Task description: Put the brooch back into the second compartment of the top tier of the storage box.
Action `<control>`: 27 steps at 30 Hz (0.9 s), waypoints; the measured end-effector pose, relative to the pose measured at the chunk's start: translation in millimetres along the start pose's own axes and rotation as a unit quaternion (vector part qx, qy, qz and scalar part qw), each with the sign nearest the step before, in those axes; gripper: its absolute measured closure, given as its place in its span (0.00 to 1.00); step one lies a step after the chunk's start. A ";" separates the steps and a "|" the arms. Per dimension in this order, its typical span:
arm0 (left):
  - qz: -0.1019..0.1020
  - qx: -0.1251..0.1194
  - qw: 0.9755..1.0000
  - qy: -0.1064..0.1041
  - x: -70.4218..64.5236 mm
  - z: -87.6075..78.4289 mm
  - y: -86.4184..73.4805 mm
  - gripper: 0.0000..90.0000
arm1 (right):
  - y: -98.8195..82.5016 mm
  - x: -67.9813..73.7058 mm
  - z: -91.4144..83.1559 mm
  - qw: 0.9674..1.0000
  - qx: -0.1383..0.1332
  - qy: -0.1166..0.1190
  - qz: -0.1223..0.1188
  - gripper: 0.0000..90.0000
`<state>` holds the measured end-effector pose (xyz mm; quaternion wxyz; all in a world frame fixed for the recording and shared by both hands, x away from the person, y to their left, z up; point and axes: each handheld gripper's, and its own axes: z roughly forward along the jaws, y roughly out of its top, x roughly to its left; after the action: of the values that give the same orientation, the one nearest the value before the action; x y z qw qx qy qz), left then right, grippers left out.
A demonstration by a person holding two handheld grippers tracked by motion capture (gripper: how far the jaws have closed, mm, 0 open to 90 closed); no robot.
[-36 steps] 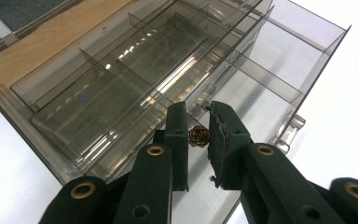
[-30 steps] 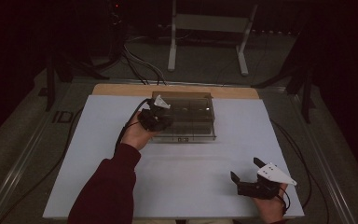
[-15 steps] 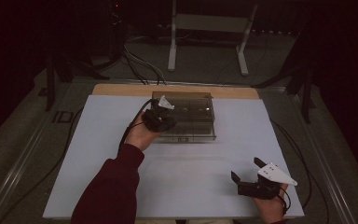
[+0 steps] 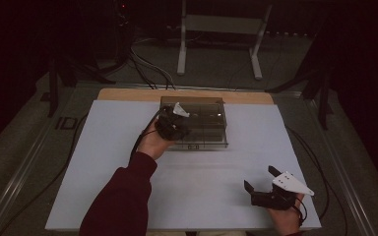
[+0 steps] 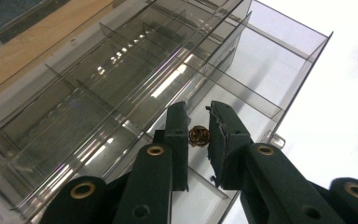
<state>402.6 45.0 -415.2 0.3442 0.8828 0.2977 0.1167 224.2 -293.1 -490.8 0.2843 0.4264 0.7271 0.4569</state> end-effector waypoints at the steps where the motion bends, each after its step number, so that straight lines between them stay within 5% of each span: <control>1: 0.000 0.001 1.000 -0.001 -0.6 0.9 0.2 0.88 | 0.0 0.0 0.0 1.000 0.000 0.000 0.000 0.00; 27: 0.008 0.016 1.000 -0.003 -12.0 22.9 2.9 0.88 | 0.0 -0.4 0.3 1.000 0.001 0.000 0.000 0.00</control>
<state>403.7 23.7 -430.1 0.3296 0.8908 0.2919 0.1119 224.6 -293.3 -490.9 0.2838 0.4272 0.7273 0.4561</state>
